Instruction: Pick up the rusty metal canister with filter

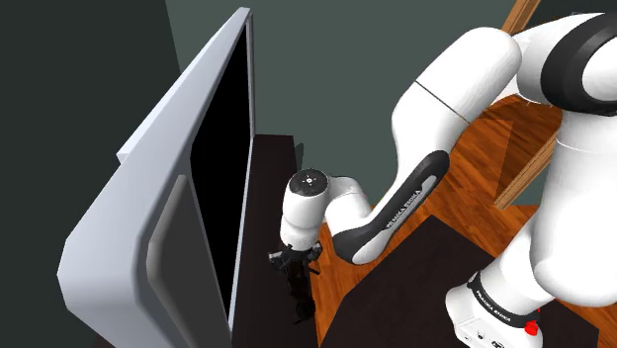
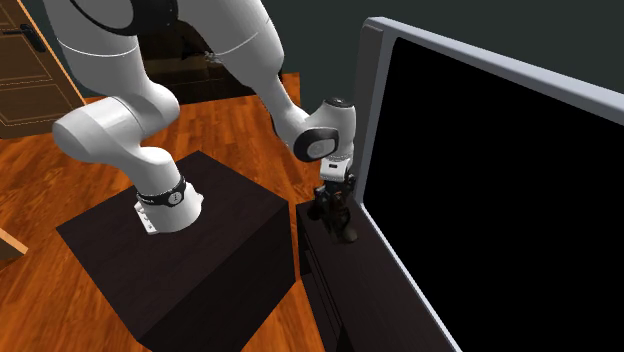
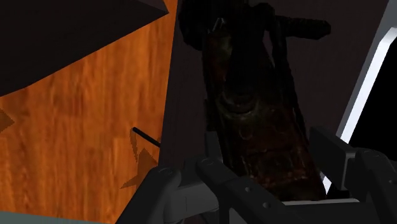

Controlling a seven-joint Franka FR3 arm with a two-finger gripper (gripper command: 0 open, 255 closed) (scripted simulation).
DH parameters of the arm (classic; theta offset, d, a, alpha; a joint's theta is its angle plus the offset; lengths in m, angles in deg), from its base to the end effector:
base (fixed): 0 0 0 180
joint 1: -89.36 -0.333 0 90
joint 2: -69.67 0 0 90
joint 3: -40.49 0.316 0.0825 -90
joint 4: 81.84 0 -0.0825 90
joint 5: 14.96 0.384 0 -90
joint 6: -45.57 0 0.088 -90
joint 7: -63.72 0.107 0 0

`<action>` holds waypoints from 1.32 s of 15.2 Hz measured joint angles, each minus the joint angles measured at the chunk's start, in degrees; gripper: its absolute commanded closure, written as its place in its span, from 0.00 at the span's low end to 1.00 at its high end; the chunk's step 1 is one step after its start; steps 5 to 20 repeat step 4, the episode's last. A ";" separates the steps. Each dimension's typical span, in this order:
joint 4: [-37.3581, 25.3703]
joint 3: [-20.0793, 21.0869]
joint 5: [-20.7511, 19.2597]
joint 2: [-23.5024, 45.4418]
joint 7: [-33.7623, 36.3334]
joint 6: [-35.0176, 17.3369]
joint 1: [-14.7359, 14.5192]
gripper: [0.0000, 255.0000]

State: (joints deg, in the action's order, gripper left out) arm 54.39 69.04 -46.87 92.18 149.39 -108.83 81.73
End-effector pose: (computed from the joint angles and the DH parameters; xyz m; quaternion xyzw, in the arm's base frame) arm 0.3832 0.3181 0.1777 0.9806 -0.1939 0.0263 0.0064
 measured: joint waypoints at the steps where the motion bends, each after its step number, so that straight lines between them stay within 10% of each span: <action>1: 0.34 0.66 0.85 -0.81 -0.74 0.36 0.63 1.00; 20: 0.68 2.52 3.25 -2.76 -2.38 1.75 1.83 1.00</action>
